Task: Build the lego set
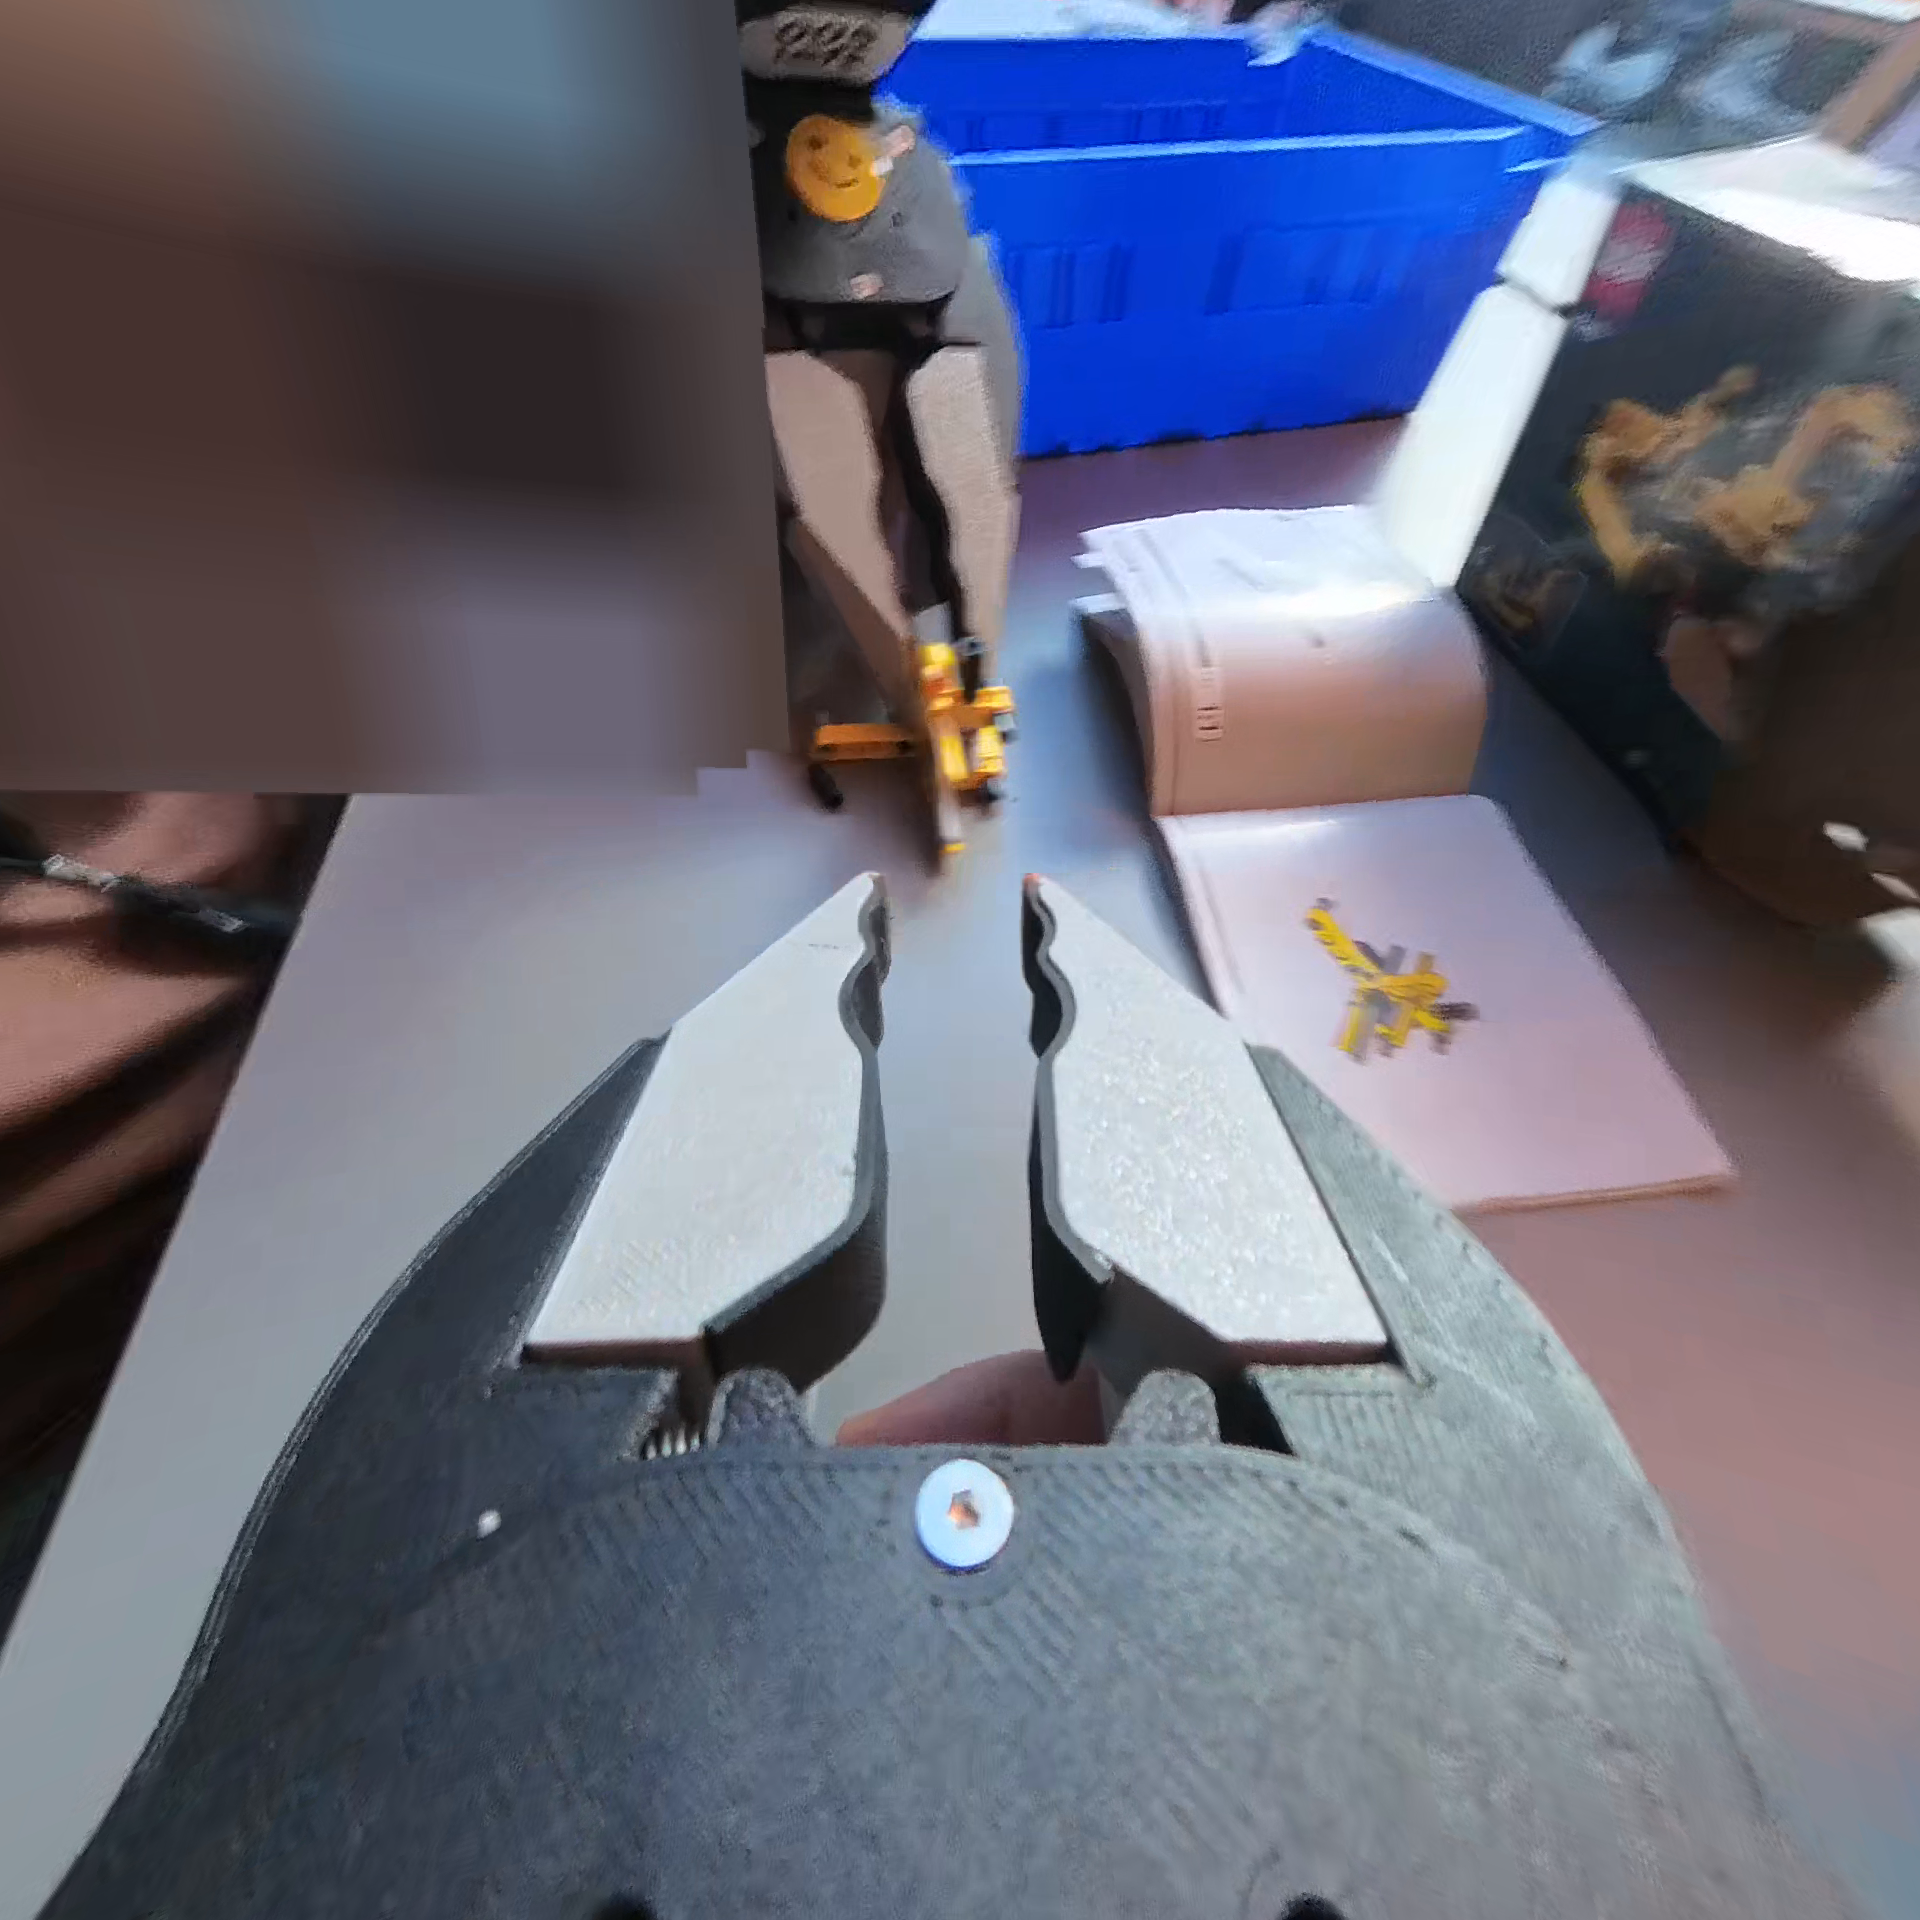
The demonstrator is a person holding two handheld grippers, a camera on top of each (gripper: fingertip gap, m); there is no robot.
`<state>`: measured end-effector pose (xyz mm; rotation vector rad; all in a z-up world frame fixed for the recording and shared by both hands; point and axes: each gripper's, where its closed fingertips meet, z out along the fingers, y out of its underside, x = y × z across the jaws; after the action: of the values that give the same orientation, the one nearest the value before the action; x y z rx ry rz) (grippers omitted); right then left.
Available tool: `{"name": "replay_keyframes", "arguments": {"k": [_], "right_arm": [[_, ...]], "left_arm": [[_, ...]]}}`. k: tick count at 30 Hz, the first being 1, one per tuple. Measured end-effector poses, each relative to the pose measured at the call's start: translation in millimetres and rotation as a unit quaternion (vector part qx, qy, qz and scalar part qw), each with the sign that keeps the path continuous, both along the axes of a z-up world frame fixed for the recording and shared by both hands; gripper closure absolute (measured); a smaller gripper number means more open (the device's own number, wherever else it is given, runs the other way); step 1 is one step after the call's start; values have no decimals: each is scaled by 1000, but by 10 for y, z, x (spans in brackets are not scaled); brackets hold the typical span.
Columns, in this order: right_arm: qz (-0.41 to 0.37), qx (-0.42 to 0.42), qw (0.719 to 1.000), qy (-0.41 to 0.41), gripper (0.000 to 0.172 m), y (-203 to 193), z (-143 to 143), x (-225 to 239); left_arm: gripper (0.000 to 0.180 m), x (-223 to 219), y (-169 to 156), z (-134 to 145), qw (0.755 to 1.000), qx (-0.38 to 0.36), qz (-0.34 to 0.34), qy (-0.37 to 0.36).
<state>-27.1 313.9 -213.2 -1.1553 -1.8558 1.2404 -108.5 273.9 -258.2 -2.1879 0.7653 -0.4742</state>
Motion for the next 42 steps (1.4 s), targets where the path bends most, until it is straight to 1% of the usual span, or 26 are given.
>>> {"name": "replay_keyframes", "arguments": {"k": [3, 5, 8, 10, 12, 13, 15, 19, 22, 24, 26, 27, 30, 32, 34, 38, 42], "right_arm": [[57, 31, 997, -39, 150, -233, -144, 48], [55, 42, 996, -49, 147, -248, -188, 20], [28, -10, 999, -30, 146, -247, -66, -147], [23, -43, 998, -34, 147, -271, -34, -279], [42, -56, 995, -71, 154, -339, -112, -369], [54, -56, 993, -93, 154, -372, -167, -394], [63, -48, 991, -109, 152, -377, -219, -442], [42, -46, 991, -114, 147, -300, -242, -481], [48, -13, 985, -163, 145, -330, -416, -420], [59, 20, 982, -181, 148, -378, -510, -383], [86, 42, 981, -171, 156, -460, -511, -337], [94, 48, 981, -165, 157, -484, -504, -322], [118, 37, 979, -161, 152, -584, -472, -281], [144, 32, 977, -157, 152, -681, -450, -229], [154, 43, 976, -151, 152, -722, -450, -199], [141, 36, 980, -135, 152, -684, -398, -195], [84, 28, 988, -123, 154, -471, -360, -257]], "left_arm": [[165, 2, -1, 0, 1000, 4, -1, 5], [161, 21, -14, 0, 1000, 6, -9, 7], [160, 32, -18, 2, 1000, 4, -12, 4], [162, 41, -15, 3, 1000, 1, -14, 0], [167, 69, -22, 2, 1000, -3, -24, -4], [167, 77, -19, 1, 1000, -2, -28, -3], [166, 91, -27, 2, 999, 0, -36, -1], [162, 122, -60, 2, 999, 4, -51, 3], [164, 116, -49, -1, 999, 8, -47, 9], [163, 86, -24, -4, 999, 12, -38, 15], [158, 45, -6, -16, 999, 12, -28, 21], [157, 30, -1, -14, 999, 13, -25, 22], [153, -9, 33, -17, 999, 16, -9, 28], [152, -27, 50, -19, 999, 17, -1, 31], [152, -28, 47, -15, 999, 20, -2, 32], [149, -65, 34, -16, 999, 23, 3, 37], [152, -60, 21, -22, 999, 19, -1, 34]]}}
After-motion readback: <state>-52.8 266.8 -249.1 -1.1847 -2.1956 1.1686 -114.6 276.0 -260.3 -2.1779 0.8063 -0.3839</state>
